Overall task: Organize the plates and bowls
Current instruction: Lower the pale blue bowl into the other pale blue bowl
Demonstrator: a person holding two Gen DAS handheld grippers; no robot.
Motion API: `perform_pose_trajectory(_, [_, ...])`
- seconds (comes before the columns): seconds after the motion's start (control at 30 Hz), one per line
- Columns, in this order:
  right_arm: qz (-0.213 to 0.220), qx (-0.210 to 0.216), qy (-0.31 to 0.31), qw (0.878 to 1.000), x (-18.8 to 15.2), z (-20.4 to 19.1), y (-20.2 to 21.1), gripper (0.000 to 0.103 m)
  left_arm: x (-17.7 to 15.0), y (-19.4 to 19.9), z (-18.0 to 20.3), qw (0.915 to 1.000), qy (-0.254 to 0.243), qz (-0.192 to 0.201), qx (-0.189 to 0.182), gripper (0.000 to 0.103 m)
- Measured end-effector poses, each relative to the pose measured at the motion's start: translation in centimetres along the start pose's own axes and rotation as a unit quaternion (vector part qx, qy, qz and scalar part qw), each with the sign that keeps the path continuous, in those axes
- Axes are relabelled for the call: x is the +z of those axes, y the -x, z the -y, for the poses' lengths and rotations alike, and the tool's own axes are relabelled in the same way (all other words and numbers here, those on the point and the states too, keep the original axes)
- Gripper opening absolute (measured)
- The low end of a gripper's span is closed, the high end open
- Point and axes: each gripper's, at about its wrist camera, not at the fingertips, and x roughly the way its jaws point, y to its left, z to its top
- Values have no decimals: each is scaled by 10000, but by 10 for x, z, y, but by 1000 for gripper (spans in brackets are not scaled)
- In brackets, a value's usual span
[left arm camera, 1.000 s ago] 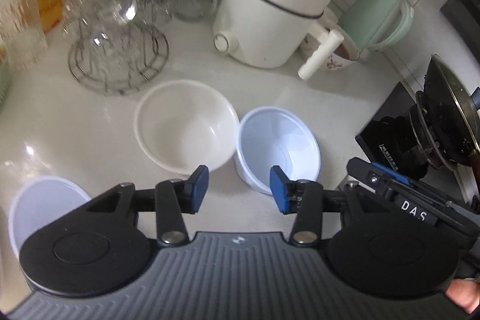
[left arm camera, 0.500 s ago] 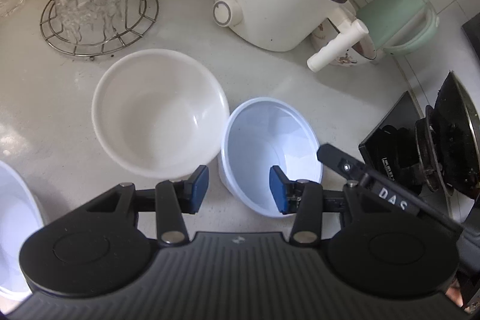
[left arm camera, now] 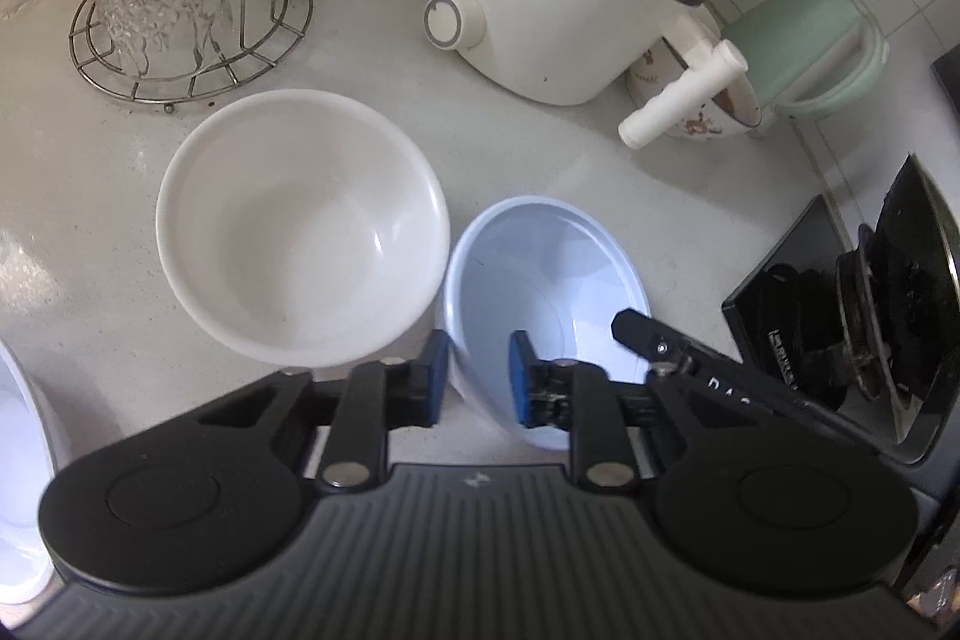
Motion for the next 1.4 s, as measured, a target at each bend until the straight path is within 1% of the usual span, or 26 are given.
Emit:
perform_pose_trajectory(0.07, [-28, 73, -45, 10000, -1, 3, 0, 13, -1, 1, 0, 10000, 0, 12, 1, 19])
perform_pose_trajectory(0.17, [-13, 47, 10, 10000, -2, 2, 2, 12, -2, 5, 0, 10000, 48, 48, -15, 16])
perform_pose_trajectory(0.33, [-10, 106, -109, 9999, -2, 4, 10, 11, -3, 17, 4, 9999, -14, 112, -72, 16])
perform_pose_trajectory(0.63, [4, 324, -284, 9991, -4, -1, 35, 12, -3, 50, 9, 9993, -143, 310, -119, 16])
perform_pose_trajectory(0.73, [58, 350, -283, 9990, -4, -6, 46, 12, -4, 61, 8, 9992, -120, 326, -183, 16])
perform_pose_trajectory(0.83, [174, 314, -214, 9991, -3, -13, 60, 12, -2, 71, 7, 9994, -9, 217, -264, 16])
perform_pose_trajectory(0.97, [342, 355, -273, 9984, -1, -18, 79, 12, -2, 89, 10, 9990, -78, 278, -339, 16])
perform_pose_trajectory(1.07, [419, 433, -297, 9977, 2, -22, 91, 12, -4, 100, 12, 9989, -162, 344, -279, 16])
perform_pose_trajectory(1.2, [536, 507, -250, 9970, 3, -30, 102, 12, -7, 112, 9, 9985, -175, 434, -286, 16])
perform_pose_trajectory(1.4, [521, 592, -253, 9966, 1, -44, 107, 12, -8, 129, -3, 9982, -124, 534, -240, 16])
